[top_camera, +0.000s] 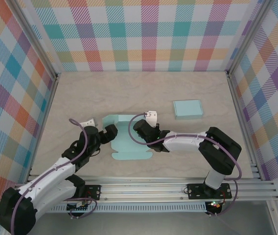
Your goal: Fold the paper box
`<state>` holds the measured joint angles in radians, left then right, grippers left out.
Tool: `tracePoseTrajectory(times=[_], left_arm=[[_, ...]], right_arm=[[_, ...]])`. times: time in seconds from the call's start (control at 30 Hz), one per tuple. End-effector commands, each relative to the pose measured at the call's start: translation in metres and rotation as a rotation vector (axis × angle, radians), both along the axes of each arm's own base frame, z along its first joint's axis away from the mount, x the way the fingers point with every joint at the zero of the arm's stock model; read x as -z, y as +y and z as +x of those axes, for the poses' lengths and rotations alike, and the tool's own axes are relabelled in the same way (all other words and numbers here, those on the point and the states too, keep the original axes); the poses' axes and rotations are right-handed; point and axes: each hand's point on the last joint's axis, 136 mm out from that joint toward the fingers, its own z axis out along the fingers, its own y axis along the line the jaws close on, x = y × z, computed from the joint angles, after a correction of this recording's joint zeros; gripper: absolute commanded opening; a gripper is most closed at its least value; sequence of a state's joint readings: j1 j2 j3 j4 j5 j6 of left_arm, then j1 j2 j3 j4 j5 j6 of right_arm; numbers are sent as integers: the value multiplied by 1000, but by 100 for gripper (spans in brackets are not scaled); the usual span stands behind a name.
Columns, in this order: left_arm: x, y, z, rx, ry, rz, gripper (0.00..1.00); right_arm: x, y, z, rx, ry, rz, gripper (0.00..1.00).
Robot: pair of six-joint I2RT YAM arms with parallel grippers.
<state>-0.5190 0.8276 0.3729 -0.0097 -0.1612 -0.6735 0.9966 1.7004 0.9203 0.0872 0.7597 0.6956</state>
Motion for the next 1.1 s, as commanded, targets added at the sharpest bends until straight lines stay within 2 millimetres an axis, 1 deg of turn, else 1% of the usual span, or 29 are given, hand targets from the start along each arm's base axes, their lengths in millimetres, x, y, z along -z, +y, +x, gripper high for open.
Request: tracePoseTrajectory(times=[0.0,0.1,0.17,0.23,0.33,0.53,0.6,0.67,0.83,1.07], left_arm=[[21,-1,-16,45,52,9,90],[29,1,-19,50,65,32,84],[28,-2,-17,60,58,32,80],[27,-6,-14,77,51,27,78],[30,-11,-8,91,58,41,78],[42,-17,8,71,86,51,78],[40,-19,14,69,81,61,76],[34,-20,20,65,58,67,71],[23,-23,29,58,22,62,64],[23,-29,35,69,21,46,61]], right_arm=[[-10,9,4,1,-20,43,0],[-10,9,3,2,-16,42,0],[-10,9,3,5,-15,47,0],[-9,9,2,4,-12,49,0],[-8,11,2,1,-10,55,0],[-6,17,0,-19,-5,64,0],[-5,18,-1,-25,-1,61,0],[-3,19,-1,-26,2,59,0],[-1,21,-1,-30,7,59,0],[-1,23,0,-32,6,63,0]])
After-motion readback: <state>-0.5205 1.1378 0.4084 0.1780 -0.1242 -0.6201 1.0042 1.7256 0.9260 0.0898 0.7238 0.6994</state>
